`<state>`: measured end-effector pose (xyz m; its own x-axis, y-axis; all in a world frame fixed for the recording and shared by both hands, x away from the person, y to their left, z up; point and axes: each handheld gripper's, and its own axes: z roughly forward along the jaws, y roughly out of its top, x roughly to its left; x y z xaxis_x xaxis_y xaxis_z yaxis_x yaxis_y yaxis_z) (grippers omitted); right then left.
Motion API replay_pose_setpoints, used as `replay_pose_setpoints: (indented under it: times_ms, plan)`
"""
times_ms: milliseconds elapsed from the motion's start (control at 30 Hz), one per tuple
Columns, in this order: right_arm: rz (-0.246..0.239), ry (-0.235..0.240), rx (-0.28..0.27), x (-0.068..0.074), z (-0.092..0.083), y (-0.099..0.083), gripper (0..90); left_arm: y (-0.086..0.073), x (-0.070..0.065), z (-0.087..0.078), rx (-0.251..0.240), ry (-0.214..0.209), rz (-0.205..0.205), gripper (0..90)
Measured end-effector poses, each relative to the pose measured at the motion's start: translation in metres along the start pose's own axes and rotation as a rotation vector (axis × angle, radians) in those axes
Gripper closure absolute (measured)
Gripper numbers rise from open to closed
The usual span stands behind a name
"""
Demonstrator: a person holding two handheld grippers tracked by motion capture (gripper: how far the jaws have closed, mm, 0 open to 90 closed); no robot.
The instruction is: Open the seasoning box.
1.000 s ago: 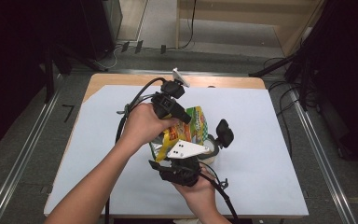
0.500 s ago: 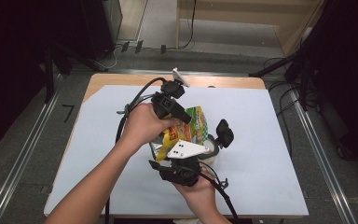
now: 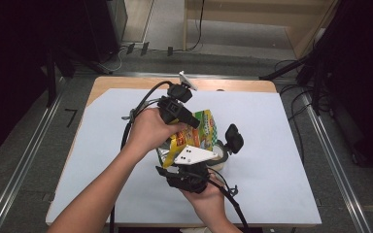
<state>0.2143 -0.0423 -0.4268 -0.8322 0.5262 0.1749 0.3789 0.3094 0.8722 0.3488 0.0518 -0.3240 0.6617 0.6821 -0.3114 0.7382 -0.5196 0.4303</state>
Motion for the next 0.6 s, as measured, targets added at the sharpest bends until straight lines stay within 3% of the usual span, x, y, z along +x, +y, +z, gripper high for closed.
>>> replay_pose_setpoints:
  times_ms: [600]
  plan:
    - [-0.006,-0.007,0.003,-0.0016,-0.0008,0.0003,64.7,0.0011,-0.0013,-0.0001,-0.009,0.002,0.002,81.9]
